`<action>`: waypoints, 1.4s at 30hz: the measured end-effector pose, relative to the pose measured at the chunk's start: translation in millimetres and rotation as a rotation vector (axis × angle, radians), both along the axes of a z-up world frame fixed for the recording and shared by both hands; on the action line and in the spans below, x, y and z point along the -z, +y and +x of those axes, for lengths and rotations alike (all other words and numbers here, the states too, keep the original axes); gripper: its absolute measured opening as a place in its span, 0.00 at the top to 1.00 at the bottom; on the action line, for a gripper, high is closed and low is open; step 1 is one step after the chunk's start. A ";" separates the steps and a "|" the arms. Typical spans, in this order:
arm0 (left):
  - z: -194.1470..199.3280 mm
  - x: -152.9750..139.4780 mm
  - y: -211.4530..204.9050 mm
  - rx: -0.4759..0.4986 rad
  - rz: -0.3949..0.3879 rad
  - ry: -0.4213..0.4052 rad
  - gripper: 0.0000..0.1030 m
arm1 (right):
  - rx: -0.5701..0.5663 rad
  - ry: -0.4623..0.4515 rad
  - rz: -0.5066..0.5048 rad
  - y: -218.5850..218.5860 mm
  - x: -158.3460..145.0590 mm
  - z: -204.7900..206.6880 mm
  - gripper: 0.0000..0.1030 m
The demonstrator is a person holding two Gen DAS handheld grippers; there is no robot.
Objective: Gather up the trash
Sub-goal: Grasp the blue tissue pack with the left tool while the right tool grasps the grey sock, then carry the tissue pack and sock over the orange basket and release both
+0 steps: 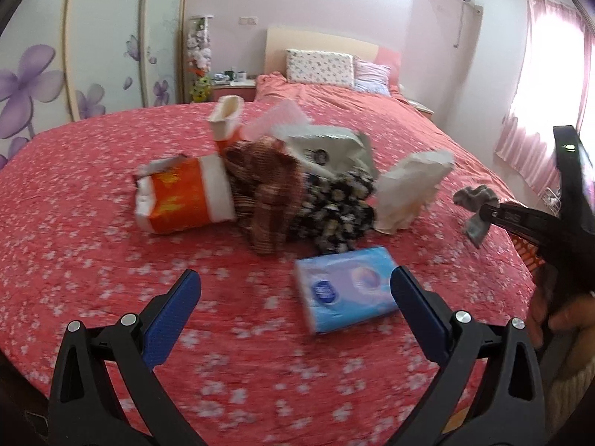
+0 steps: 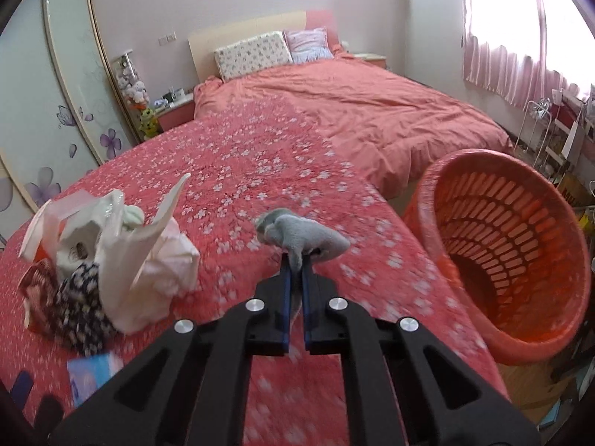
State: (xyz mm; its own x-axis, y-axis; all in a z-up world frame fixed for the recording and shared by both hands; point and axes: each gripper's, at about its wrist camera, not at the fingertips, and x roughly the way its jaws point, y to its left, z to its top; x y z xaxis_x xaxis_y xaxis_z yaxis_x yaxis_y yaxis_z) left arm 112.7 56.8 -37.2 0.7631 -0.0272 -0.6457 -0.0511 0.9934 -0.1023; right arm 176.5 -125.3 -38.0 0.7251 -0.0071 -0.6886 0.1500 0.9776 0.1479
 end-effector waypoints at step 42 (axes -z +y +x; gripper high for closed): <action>20.7 -44.3 -125.7 0.297 0.007 -0.077 0.25 | 0.122 -0.145 -0.026 -94.9 -38.7 -105.0 0.94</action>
